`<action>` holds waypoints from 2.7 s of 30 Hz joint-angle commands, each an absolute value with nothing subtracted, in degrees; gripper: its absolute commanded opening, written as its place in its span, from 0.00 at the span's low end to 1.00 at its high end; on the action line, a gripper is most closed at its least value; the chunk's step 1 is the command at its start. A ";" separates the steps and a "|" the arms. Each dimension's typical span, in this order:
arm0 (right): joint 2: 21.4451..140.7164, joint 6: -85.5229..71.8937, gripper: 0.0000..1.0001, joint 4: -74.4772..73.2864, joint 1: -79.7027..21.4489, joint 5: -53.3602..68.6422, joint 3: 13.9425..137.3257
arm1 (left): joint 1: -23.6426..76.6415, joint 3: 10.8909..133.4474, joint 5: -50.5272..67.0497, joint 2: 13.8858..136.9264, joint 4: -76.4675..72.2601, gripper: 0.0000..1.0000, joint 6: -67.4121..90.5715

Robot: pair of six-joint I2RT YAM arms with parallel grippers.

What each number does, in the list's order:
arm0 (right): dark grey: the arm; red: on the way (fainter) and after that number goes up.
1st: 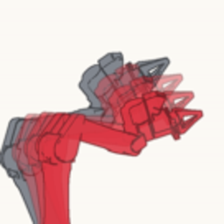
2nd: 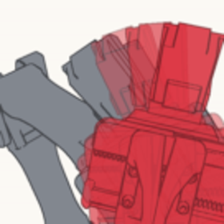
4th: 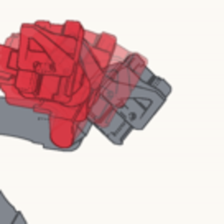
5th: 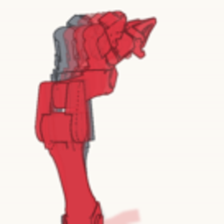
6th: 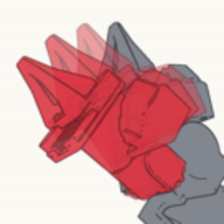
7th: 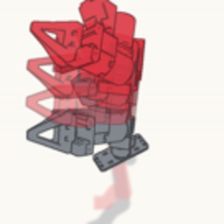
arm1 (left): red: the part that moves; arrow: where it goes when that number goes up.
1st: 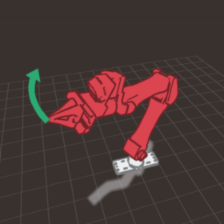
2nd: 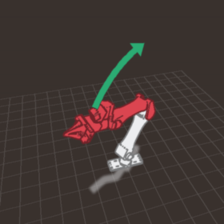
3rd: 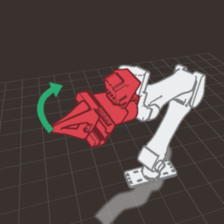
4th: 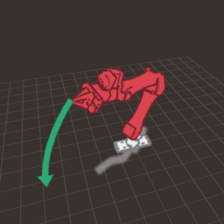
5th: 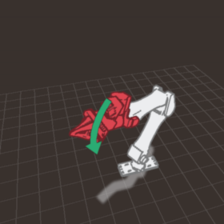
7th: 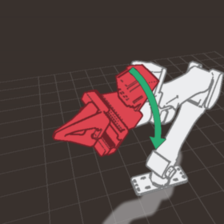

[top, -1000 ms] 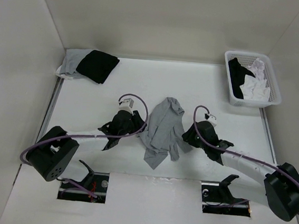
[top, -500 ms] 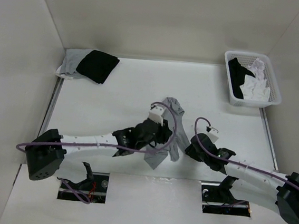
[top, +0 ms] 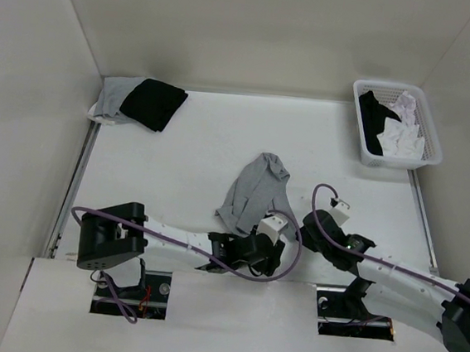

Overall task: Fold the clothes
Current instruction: Flatten the tank top out

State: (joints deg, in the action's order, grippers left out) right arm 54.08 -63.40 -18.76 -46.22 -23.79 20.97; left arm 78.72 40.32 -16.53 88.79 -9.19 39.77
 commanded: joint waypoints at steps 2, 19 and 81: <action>52.47 -65.04 0.33 -18.81 -46.62 -25.75 20.13 | 79.06 43.50 -23.89 91.66 -11.60 0.48 38.67; 54.32 -64.78 0.28 -17.66 -46.01 -25.22 20.21 | 79.59 46.76 -32.34 100.11 -14.68 0.19 33.31; 65.12 27.66 0.01 19.30 -75.43 -59.54 94.86 | 75.07 77.55 -53.79 56.07 -39.20 0.03 -30.43</action>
